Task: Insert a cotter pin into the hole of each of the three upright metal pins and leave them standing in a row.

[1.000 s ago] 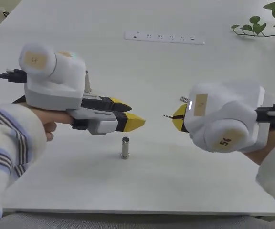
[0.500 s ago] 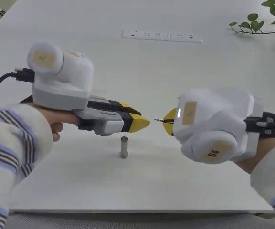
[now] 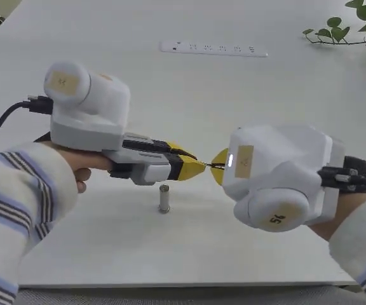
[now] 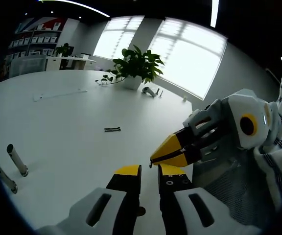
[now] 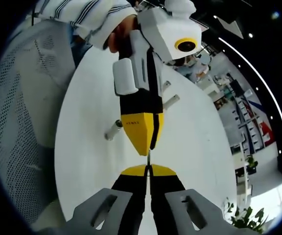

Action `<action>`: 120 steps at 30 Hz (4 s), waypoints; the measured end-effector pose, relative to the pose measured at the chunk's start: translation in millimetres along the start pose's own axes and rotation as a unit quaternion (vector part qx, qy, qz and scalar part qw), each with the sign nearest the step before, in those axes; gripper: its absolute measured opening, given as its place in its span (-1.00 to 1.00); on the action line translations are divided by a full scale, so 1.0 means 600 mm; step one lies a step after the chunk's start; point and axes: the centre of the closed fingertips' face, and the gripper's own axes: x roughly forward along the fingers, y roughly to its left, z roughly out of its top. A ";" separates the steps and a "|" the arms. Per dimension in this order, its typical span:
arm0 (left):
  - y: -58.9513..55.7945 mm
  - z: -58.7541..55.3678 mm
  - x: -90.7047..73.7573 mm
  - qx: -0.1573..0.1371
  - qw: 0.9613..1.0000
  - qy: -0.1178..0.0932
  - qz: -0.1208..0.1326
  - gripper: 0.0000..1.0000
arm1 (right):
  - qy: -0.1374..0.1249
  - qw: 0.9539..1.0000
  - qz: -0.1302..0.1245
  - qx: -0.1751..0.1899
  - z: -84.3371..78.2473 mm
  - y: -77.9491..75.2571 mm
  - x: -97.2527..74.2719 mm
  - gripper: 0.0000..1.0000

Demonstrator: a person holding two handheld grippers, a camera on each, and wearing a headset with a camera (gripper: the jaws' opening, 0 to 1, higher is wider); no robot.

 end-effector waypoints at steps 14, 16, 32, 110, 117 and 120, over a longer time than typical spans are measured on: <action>-0.005 -0.002 0.006 -0.028 0.999 0.009 -0.011 -0.93 | 0.002 1.000 -0.009 -0.013 0.004 0.002 0.001 -0.97; -0.004 -0.001 0.007 -0.030 0.999 0.009 -0.010 -0.95 | 0.002 1.000 -0.010 -0.014 0.005 0.002 0.000 -0.97; -0.004 -0.005 0.005 -0.066 0.998 0.015 -0.015 -0.98 | 0.002 1.000 -0.019 -0.025 0.010 0.001 -0.002 -0.97; -0.054 -0.032 -0.014 0.209 0.974 0.036 -0.082 -1.00 | -0.105 0.973 0.179 0.105 0.016 0.048 -0.042 -0.75; -0.059 -0.035 -0.017 0.224 0.969 0.041 -0.091 -1.00 | -0.096 0.970 0.196 0.104 0.014 0.061 -0.035 -0.78; -0.059 -0.037 -0.018 0.222 0.970 0.043 -0.091 -1.00 | -0.102 0.967 0.205 0.116 0.019 0.066 -0.037 -0.83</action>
